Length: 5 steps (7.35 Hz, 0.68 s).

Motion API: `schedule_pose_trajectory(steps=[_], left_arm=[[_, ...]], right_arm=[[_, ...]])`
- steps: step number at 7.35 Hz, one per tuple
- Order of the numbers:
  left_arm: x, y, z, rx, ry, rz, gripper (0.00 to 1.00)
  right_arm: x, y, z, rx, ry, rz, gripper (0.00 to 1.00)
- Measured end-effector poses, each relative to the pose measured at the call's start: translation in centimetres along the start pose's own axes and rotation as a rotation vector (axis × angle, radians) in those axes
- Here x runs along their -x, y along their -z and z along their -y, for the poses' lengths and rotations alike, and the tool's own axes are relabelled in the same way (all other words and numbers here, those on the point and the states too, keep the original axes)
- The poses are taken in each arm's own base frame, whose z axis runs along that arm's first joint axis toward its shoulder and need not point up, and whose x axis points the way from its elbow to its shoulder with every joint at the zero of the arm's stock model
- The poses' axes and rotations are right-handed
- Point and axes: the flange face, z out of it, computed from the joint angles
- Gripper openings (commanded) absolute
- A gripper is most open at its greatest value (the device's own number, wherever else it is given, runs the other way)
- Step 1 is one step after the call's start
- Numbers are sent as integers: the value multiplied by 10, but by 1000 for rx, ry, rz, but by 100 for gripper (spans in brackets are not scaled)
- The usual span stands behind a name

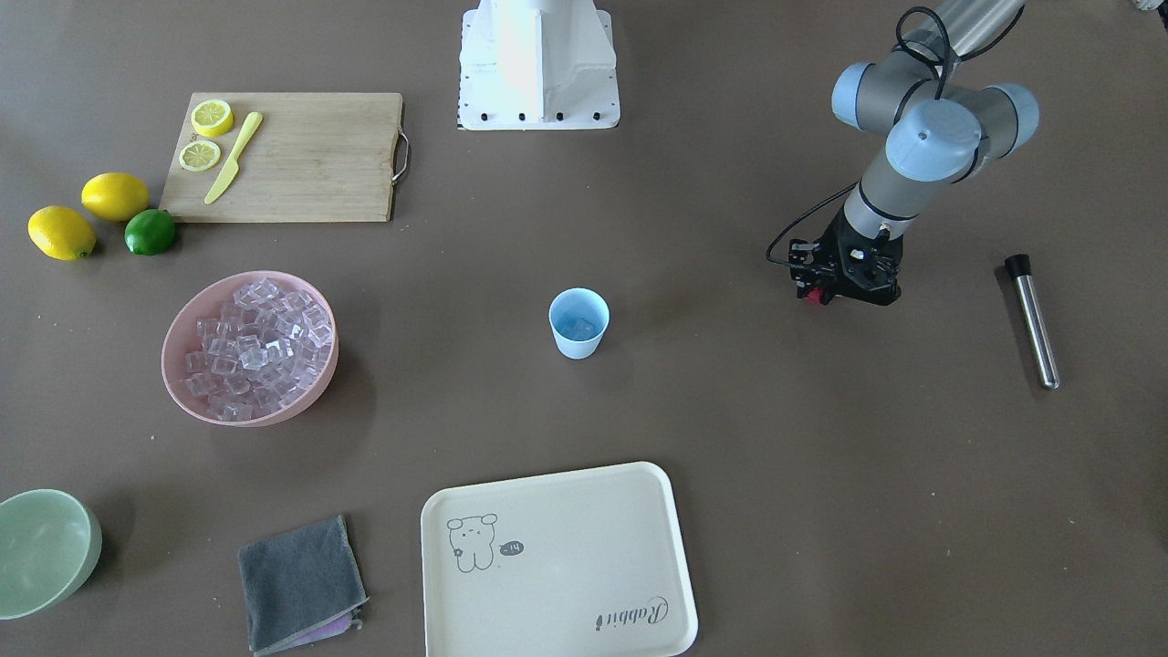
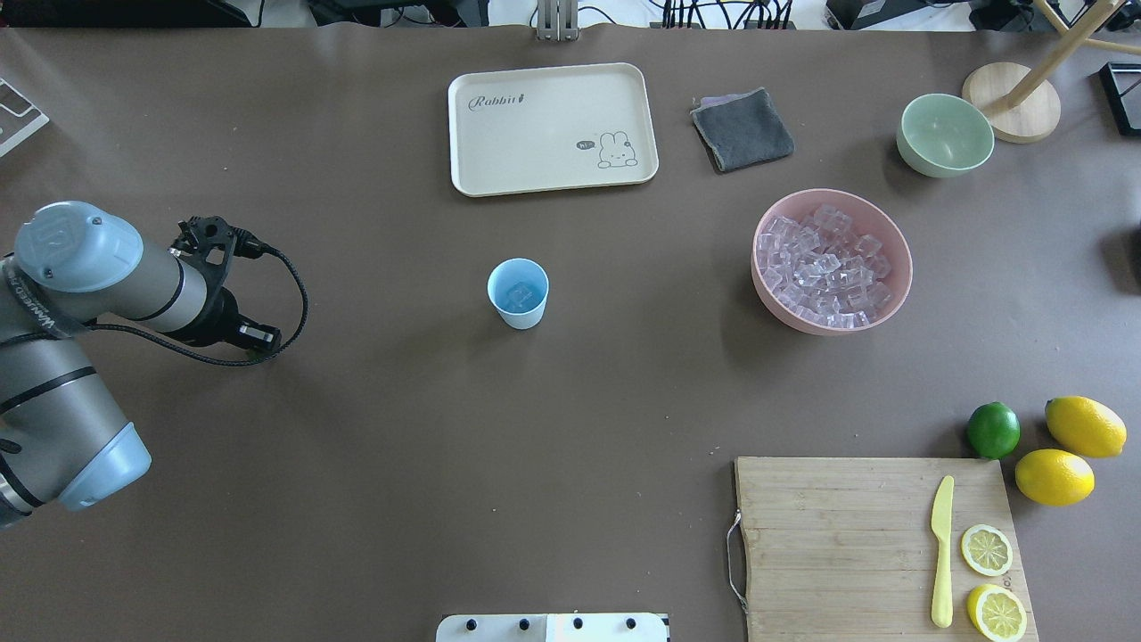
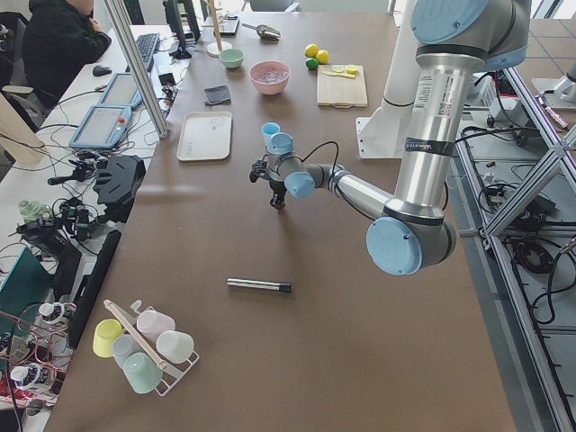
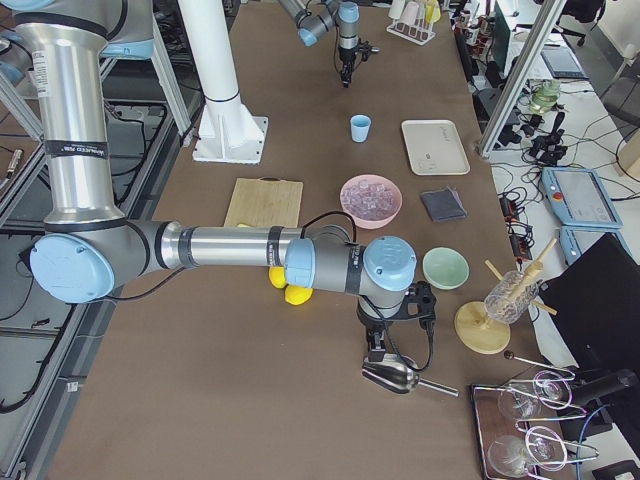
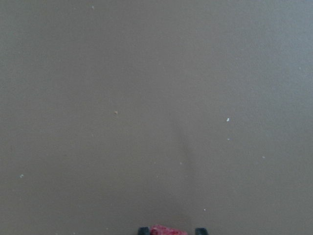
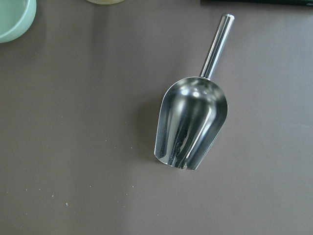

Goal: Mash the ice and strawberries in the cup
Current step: 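Carry the strawberry with the left gripper over the light-blue cup and release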

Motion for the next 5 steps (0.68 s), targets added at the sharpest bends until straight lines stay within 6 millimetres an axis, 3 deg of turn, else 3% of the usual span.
schedule_pose_trajectory(steps=[2,3,5], left_arm=[[-13,23,25,-23,12,-11,36],[-41,46,57,-39,27,-14,36],[-125,98,119,-56,103,-26,35]], right_arm=[[0,1,-1,-2,1,1,99],[1,1,-1,-3,2,1,99],[3,3,-1,-6,4,1,99]])
